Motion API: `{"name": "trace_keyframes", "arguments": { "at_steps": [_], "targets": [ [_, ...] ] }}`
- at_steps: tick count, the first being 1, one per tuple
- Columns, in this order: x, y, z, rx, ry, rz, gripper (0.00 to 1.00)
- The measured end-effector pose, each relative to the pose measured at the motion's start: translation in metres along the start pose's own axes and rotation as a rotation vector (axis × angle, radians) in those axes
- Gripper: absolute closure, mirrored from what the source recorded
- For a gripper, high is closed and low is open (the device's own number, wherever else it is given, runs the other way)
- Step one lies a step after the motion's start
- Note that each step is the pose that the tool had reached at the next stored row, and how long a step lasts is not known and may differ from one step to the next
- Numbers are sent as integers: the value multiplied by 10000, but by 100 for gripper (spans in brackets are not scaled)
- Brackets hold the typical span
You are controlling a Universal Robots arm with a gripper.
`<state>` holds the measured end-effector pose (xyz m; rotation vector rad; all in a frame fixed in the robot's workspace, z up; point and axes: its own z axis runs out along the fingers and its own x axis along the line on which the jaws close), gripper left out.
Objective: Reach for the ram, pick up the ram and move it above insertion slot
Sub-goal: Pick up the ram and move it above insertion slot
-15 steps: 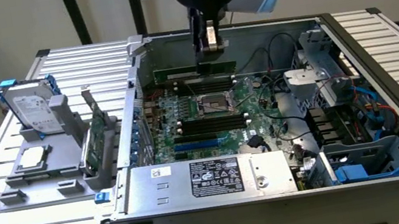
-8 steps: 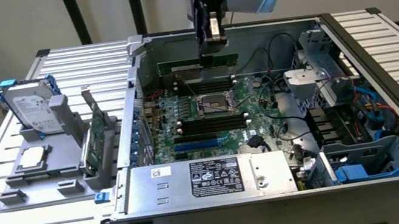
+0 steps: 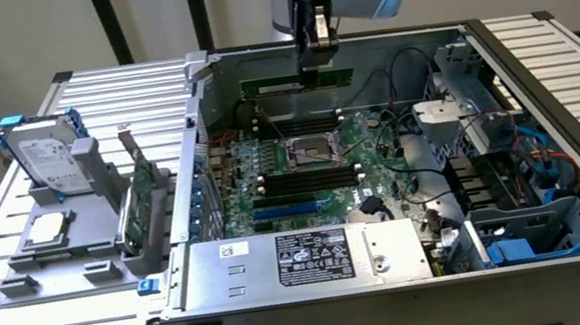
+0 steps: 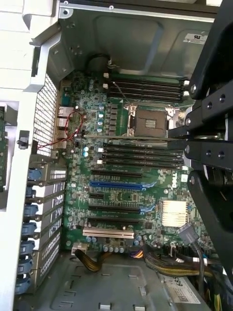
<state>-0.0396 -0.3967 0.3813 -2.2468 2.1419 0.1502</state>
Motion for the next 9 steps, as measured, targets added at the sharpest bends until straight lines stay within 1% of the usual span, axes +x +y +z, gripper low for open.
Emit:
{"name": "trace_keyframes", "arguments": {
  "at_steps": [3,9],
  "targets": [
    [-17,-11,3,25,0,99,87],
    [-17,-11,2,28,-4,122,87]
  ]
}}
